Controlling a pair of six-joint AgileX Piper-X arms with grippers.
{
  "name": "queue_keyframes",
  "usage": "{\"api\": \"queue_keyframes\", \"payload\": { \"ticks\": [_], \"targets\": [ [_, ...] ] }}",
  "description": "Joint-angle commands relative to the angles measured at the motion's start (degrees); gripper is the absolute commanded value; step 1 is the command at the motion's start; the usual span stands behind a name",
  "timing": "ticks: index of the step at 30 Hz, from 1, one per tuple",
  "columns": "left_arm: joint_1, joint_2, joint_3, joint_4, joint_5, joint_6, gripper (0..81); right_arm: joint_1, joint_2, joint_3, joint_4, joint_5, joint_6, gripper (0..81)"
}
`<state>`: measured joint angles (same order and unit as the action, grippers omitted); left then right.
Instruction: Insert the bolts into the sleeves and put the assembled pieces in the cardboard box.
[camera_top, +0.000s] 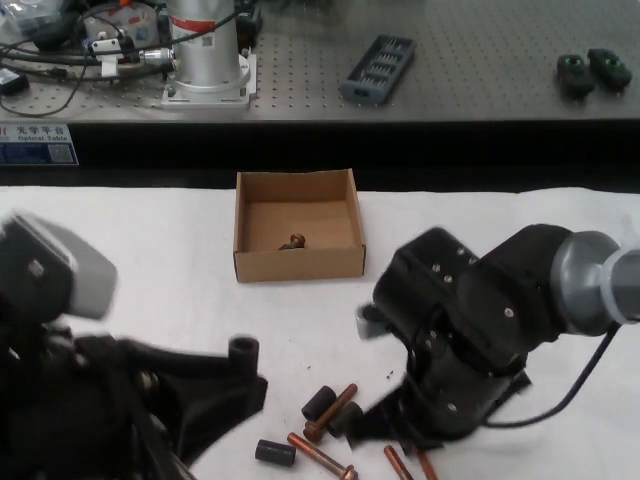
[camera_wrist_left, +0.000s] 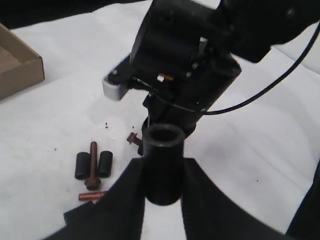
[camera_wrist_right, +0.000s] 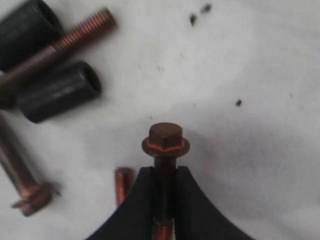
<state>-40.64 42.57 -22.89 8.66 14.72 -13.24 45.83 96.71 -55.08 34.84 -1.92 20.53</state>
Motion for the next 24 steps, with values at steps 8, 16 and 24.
{"api": "queue_keyframes", "payload": {
  "ticks": [8, 16, 24],
  "targets": [
    [-0.28, 5.74, 2.59, -15.65, -2.97, -5.92, 5.9, -4.57, -8.24, -0.21, -6.39, -2.8, -1.79, 1.8],
    [-0.28, 14.05, 2.59, -24.06, -2.4, -7.79, 5.9, -8.14, -16.82, 3.02, -12.75, -9.76, -1.68, 1.8],
    [-0.28, 21.67, 2.47, -29.06, 2.5, -10.01, 5.9, -8.71, -23.06, 10.21, -20.12, -15.39, 0.59, 1.8]
  ]
}}
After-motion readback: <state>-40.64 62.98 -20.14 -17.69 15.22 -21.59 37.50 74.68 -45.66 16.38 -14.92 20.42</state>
